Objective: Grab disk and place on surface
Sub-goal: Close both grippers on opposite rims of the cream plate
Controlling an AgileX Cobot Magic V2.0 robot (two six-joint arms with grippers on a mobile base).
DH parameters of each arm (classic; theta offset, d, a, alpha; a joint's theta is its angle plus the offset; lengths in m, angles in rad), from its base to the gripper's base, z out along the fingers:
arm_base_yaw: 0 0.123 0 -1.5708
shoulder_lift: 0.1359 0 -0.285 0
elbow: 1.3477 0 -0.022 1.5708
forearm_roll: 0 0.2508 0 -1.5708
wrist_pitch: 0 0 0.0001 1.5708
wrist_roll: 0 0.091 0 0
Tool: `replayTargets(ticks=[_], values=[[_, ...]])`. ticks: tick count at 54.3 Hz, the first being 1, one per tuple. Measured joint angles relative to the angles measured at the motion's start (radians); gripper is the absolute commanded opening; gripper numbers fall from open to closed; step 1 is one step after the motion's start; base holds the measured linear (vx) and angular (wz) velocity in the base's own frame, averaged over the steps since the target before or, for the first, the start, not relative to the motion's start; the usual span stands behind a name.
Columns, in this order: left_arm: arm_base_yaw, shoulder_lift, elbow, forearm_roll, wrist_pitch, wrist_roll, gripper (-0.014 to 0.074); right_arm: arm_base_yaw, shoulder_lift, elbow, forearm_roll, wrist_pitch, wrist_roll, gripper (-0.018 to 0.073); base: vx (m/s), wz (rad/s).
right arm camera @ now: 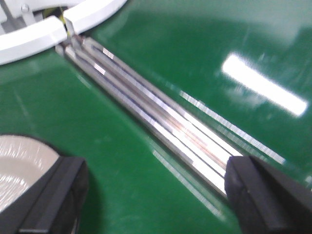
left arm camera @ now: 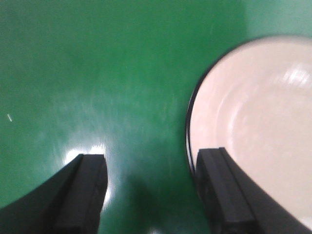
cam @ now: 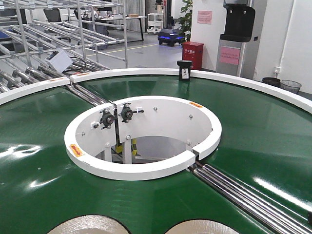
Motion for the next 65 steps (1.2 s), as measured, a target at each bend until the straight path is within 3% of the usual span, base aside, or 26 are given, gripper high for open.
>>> replayTargets(ticks=[8,16,32,39,49,65], values=[[0.049,0.093,-0.097,-0.032,0.036,0.035,0.0459,0.000,0.037,0.000,0.037,0.056,0.001,0.0599,0.00,0.00],[0.136,0.159,-0.187,-0.186,0.055,0.161,0.0458,0.000,0.064,0.000,0.042,0.096,0.001,0.0585,0.00,0.00],[0.321,0.346,-0.215,-0.709,0.265,0.733,0.0460,0.000,0.081,0.000,0.050,0.104,0.001,0.0585,0.00,0.00],[0.324,0.435,-0.216,-0.833,0.316,0.920,0.0460,0.000,0.081,0.000,0.067,0.105,0.001,0.0585,0.00,0.00],[0.288,0.491,-0.218,-0.892,0.324,1.002,0.0474,0.000,0.081,0.000,0.071,0.105,0.001,0.0585,0.00,0.00],[0.202,0.583,-0.224,-0.939,0.298,1.024,0.0482,0.000,0.081,0.000,0.072,0.104,0.001,0.0585,0.00,0.00]])
